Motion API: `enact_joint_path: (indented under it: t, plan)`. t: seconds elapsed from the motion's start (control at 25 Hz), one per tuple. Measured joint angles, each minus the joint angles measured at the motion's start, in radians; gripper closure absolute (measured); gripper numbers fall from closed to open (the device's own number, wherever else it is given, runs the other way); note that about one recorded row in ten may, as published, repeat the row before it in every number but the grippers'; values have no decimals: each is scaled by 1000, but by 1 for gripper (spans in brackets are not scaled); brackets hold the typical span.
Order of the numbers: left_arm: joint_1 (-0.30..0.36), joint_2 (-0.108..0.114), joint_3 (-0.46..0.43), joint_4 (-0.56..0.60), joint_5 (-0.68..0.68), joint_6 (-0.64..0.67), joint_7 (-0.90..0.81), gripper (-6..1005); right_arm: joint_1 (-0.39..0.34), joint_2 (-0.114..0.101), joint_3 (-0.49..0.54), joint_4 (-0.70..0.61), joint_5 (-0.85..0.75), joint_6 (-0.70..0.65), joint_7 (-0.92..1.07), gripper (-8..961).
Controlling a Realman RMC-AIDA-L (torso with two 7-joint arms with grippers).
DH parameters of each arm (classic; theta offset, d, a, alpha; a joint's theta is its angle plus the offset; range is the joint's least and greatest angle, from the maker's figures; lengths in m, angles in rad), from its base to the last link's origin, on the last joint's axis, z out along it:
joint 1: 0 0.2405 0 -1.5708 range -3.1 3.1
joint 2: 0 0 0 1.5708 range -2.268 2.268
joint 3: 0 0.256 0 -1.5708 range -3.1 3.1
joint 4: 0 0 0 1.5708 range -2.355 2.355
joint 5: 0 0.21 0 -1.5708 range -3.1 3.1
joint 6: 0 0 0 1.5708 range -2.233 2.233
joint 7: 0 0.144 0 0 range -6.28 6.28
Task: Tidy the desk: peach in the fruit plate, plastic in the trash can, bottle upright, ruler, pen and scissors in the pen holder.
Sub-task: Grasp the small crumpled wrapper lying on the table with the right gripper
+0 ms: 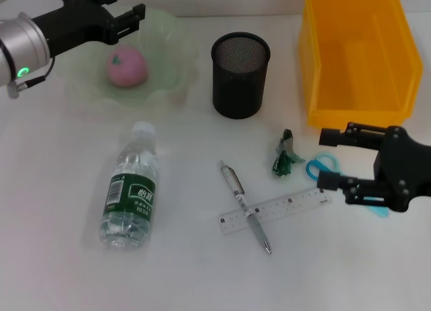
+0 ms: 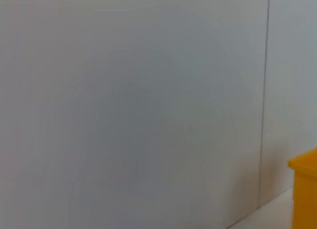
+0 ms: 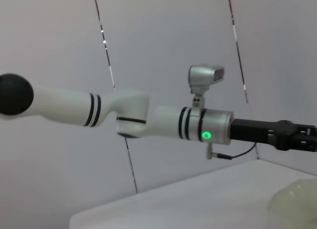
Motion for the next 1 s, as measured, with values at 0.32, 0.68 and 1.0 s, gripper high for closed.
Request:
enact_joint_path:
  t: [0.32,0.68,1.0]
  plan:
    - [176,11,5,95,10,305,32,319,-68,-1,12,-339,96,-29,419,231]
    - [330,23,5,84,11,538,146,137,48,-5,-158,-887,-178,-31,1199,231]
    - [338,25,10,54,80,598,146,137,246,-3,-438,-919,-495,-1,1567,240]
